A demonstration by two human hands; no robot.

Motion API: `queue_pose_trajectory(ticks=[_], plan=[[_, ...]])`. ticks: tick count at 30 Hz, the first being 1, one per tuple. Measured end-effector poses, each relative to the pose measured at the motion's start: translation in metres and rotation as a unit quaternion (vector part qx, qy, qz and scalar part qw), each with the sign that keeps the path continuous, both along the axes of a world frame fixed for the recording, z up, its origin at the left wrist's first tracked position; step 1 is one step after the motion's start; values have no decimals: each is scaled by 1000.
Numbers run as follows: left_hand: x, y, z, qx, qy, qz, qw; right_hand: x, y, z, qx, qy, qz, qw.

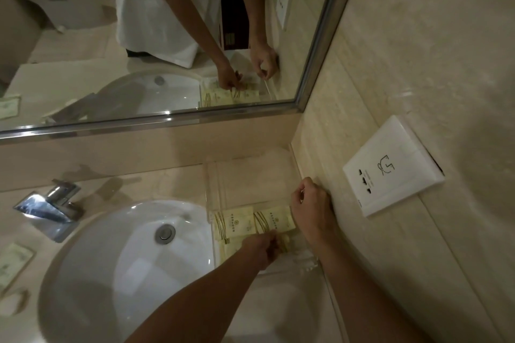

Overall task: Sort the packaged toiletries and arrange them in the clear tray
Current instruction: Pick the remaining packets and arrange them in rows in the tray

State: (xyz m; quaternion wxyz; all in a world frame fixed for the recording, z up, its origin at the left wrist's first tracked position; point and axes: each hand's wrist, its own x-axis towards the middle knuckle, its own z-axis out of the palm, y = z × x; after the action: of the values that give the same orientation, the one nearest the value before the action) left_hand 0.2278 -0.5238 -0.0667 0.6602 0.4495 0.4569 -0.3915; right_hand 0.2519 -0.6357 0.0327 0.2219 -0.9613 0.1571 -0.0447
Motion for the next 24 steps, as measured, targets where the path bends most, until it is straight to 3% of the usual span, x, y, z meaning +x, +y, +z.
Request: queue_pose_trajectory(ticks=[13,24], plan=[[3,2,3,-2,38,-45,998,1,1,-3,-24,29,15,999],[2,-1,8,-50,48,20,997,4,3,-5,-33,33,20,999]])
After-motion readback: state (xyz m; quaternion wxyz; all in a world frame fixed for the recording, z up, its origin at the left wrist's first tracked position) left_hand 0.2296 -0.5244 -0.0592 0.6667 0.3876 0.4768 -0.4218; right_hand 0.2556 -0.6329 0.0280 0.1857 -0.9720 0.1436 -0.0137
